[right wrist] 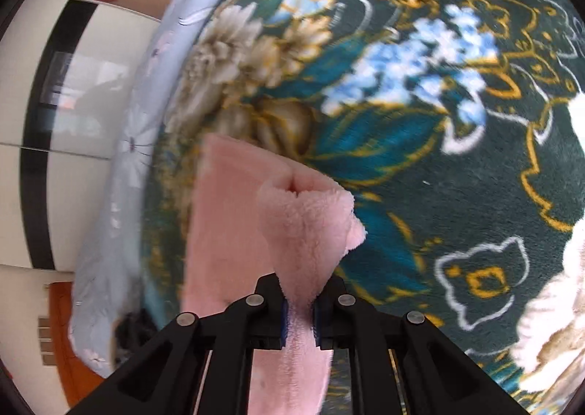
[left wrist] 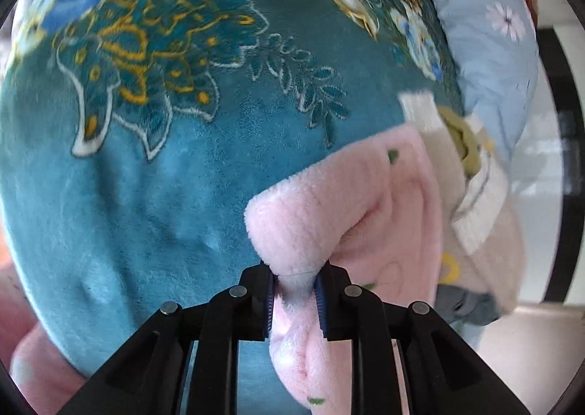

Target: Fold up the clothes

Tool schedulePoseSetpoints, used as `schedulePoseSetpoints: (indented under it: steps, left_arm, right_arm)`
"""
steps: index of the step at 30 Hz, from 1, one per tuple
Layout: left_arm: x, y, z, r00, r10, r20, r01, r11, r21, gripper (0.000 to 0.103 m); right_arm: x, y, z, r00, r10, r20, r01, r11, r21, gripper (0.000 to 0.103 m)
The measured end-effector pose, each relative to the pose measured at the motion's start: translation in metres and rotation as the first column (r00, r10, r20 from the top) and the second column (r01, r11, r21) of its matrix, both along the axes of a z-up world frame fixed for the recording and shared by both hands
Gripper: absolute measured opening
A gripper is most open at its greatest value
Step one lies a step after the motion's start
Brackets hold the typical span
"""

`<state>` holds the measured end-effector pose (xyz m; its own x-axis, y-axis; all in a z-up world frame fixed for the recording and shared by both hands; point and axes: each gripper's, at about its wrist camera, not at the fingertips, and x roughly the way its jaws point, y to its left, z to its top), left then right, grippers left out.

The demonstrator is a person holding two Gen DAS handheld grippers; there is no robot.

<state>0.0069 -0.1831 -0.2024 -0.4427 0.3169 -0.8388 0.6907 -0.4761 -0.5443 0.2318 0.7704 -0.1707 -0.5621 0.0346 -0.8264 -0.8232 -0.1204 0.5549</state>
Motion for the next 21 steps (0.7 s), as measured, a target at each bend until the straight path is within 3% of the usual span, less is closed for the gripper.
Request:
schedulePoseSetpoints:
  steps: [2,5,9,12,16,19,21]
  left_arm:
    - [-0.003,0.001,0.006,1.0,-0.023,0.009,0.024,1.0,-0.017,0.022]
    - [-0.007,0.003,0.016,0.997,-0.062,0.039,0.065,0.996,-0.063,0.032]
    - [0.003,-0.005,0.036,0.999,-0.03,0.022,0.033,0.992,-0.12,0.038]
    - [0.01,-0.013,0.06,1.0,0.009,-0.027,-0.013,0.986,-0.165,0.04]
    - [-0.002,0.024,0.073,0.991,-0.095,-0.096,0.078,0.983,-0.165,0.041]
    - [-0.011,0.052,0.082,0.974,-0.172,-0.147,0.146,0.975,-0.169,0.045]
    - [-0.017,0.078,0.08,0.959,-0.237,-0.154,0.209,0.962,-0.178,0.045]
  right_arm:
    - [-0.002,0.001,0.002,1.0,0.014,0.007,-0.014,1.0,0.006,0.01]
    - [-0.008,0.004,0.004,0.999,0.043,0.033,-0.043,0.999,0.002,0.015]
    - [-0.008,0.007,0.014,0.997,0.048,0.068,-0.051,0.998,0.037,0.022]
    - [-0.006,0.011,0.035,0.993,0.005,0.116,-0.018,0.993,0.116,0.032]
    - [-0.024,-0.002,0.088,0.981,-0.065,0.182,0.001,0.944,0.331,0.034]
    - [-0.064,-0.037,0.114,0.989,0.048,0.141,-0.1,0.917,0.385,0.039]
    - [-0.107,-0.074,0.102,0.965,0.249,0.077,-0.261,0.92,0.292,0.045]
